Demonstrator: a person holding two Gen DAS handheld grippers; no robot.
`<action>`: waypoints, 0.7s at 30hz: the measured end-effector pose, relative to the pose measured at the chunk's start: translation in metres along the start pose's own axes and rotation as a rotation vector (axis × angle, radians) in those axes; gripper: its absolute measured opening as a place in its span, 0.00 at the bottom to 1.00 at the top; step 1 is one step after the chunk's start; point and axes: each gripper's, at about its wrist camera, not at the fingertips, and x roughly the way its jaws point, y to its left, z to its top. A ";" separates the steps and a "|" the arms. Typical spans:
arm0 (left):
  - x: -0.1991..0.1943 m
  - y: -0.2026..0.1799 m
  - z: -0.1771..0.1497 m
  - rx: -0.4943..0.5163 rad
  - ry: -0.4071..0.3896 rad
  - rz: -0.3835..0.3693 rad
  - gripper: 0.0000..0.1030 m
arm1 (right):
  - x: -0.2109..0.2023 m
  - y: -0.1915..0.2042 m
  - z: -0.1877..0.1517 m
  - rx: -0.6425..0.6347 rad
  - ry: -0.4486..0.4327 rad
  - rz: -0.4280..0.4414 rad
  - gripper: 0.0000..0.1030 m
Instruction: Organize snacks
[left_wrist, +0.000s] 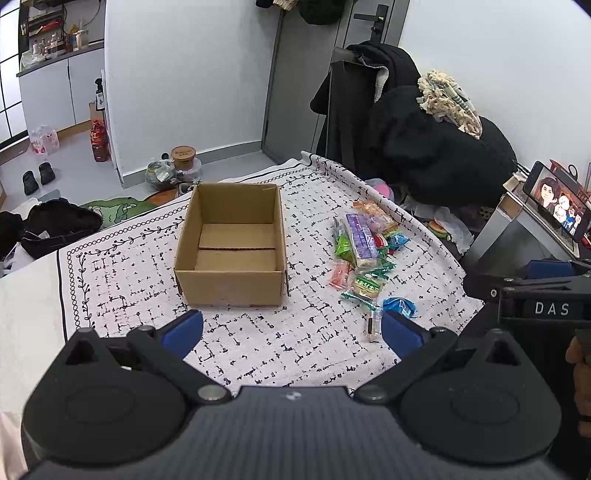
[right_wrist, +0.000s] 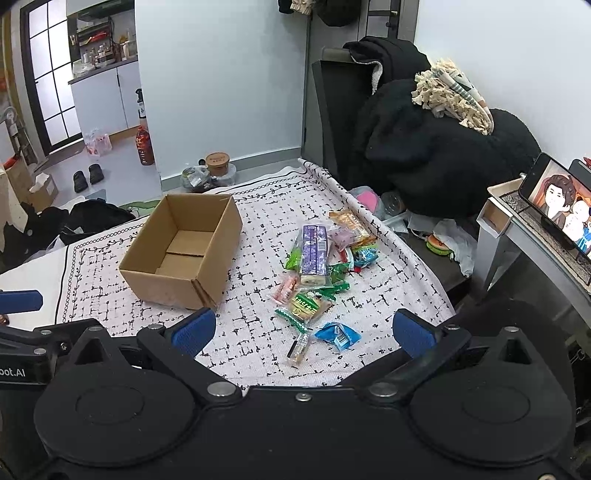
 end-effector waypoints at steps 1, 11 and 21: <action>0.000 -0.001 0.000 0.000 0.001 -0.001 0.99 | 0.000 0.000 0.000 0.001 0.000 0.000 1.00; -0.002 0.002 -0.001 -0.014 0.000 0.004 0.99 | -0.003 -0.002 0.004 0.021 -0.010 0.000 1.00; -0.005 0.003 0.000 -0.022 -0.001 0.001 0.99 | -0.005 0.001 0.002 0.012 -0.013 -0.007 1.00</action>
